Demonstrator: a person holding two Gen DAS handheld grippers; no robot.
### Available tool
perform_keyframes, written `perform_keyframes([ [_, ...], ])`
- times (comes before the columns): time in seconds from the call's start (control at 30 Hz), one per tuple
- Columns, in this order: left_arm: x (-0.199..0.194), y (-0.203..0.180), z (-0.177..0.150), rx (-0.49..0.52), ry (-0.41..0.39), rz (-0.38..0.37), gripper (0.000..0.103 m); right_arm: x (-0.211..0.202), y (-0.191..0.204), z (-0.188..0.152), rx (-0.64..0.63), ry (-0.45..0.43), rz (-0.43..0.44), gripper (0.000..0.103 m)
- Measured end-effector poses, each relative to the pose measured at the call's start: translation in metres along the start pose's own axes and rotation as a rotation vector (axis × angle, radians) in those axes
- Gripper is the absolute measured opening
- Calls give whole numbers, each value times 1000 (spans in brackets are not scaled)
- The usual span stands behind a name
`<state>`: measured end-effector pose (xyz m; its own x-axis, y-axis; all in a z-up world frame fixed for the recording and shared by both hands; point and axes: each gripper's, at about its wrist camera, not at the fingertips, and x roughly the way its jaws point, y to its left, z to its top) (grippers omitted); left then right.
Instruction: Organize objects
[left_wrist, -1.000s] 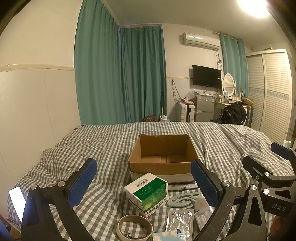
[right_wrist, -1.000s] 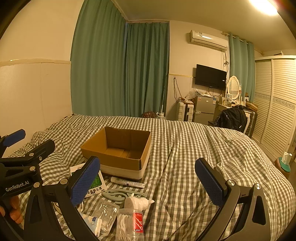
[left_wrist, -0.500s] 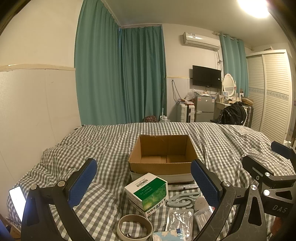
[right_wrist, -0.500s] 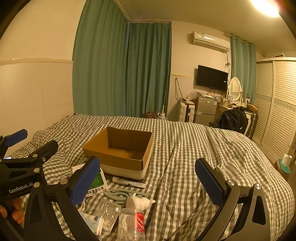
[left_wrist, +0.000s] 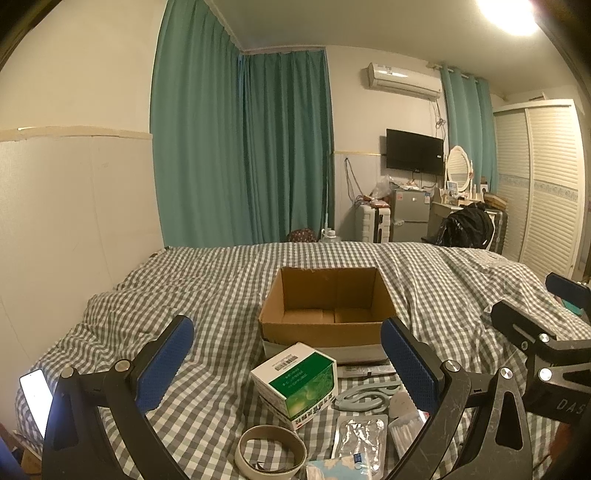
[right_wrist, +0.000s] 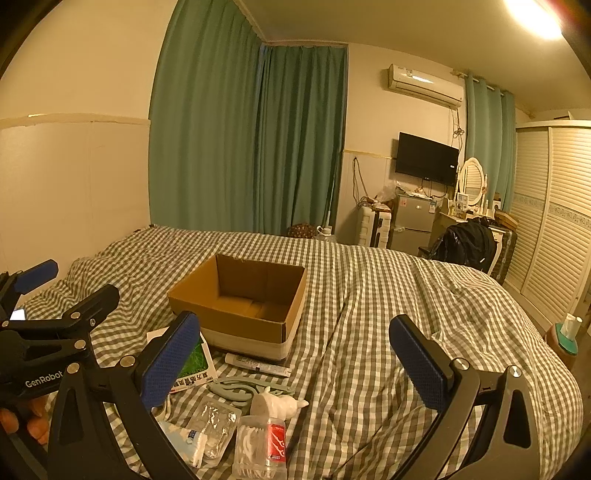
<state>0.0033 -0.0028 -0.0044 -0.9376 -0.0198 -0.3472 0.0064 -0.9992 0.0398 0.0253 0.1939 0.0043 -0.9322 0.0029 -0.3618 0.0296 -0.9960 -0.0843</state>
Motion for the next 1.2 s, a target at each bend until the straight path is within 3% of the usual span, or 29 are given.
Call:
perform_keyframes([
  [0.13,11,3,-9,-4,46,12,103,13,0,-11,-10,61,1,103],
  [0.37,40,7,-39,8,176,29,103,56,7,-51,-38,254,22,101],
  [0.57,72,9,-82,45,339,42,103,88,12,-86,-46,407,53,85],
  [0.83,97,9,-127,110,504,52,103,107,19,-108,-28,492,99,65],
  [1.0,113,9,-144,126,568,49,103,115,23,-118,-25,535,137,63],
  [1.2,132,5,-147,130,589,48,102,123,37,-130,-64,593,169,63],
])
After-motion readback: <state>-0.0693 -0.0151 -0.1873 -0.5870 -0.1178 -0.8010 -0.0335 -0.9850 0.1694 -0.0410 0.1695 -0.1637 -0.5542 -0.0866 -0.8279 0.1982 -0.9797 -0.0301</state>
